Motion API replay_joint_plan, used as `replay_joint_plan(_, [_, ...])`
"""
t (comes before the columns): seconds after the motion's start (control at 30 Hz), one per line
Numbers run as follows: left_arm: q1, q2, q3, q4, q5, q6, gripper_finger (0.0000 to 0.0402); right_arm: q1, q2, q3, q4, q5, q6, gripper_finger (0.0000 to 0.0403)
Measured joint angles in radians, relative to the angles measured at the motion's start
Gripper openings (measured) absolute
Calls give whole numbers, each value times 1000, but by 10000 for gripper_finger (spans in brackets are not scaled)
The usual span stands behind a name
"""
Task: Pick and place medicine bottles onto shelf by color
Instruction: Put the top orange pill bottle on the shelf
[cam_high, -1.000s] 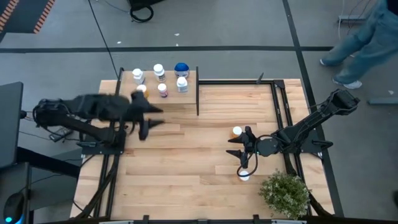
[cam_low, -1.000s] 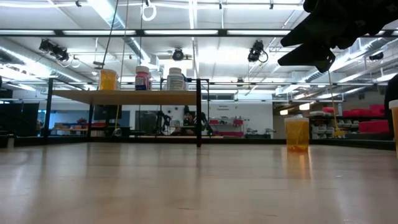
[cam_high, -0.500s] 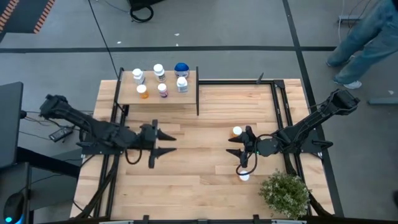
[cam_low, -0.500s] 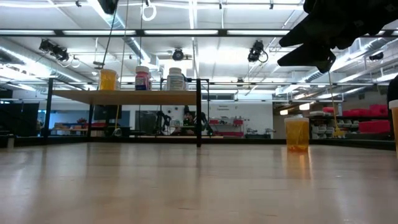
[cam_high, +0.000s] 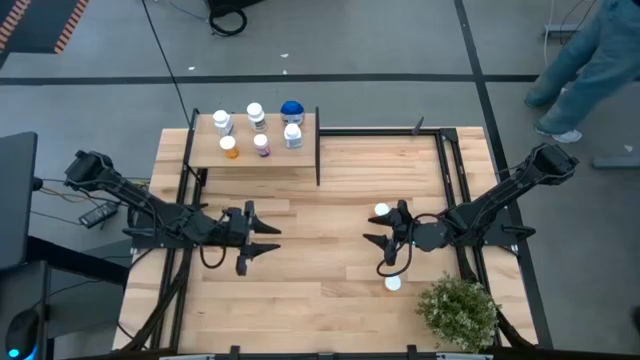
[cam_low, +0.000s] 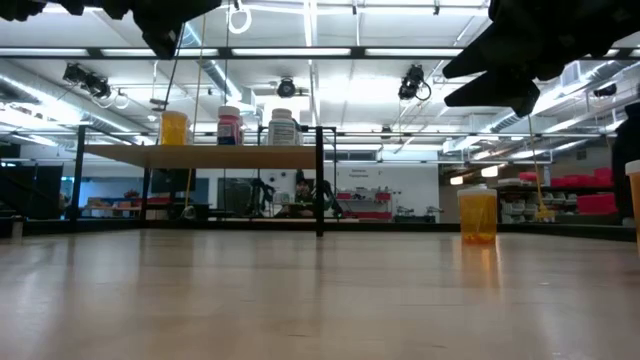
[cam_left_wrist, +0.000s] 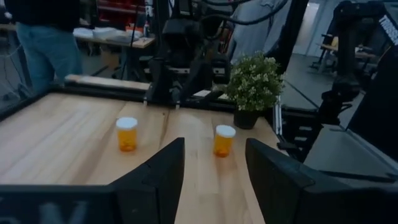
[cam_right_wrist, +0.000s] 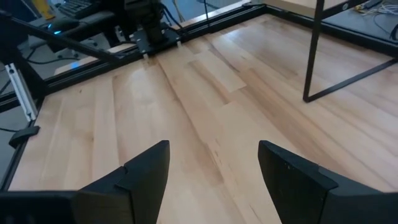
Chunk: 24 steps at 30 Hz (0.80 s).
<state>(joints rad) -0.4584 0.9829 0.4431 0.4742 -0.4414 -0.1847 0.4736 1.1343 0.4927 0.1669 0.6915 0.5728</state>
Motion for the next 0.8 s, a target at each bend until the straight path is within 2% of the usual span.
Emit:
replay_joint_plan(0.13, [27, 0, 0, 75, 0, 71, 174, 0, 0, 0, 0, 31, -1, 253])
replay_joint_plan(0.27, [67, 0, 0, 93, 6, 76, 173, 0, 0, 0, 11, 49, -33, 253])
replay_joint_plan(0.53, [142, 0, 0, 97, 238, 76, 175, -61, 0, 0, 149, 49, -184, 253])
replay_joint_plan(0.7, [196, -1, 0, 101, 287, 115, 168, -142, 0, 0, 151, -46, -132, 253])
replay_joint_plan(0.8, [238, -2, 0, 124, 309, 136, 165, -168, 0, 0, 92, -102, -70, 253])
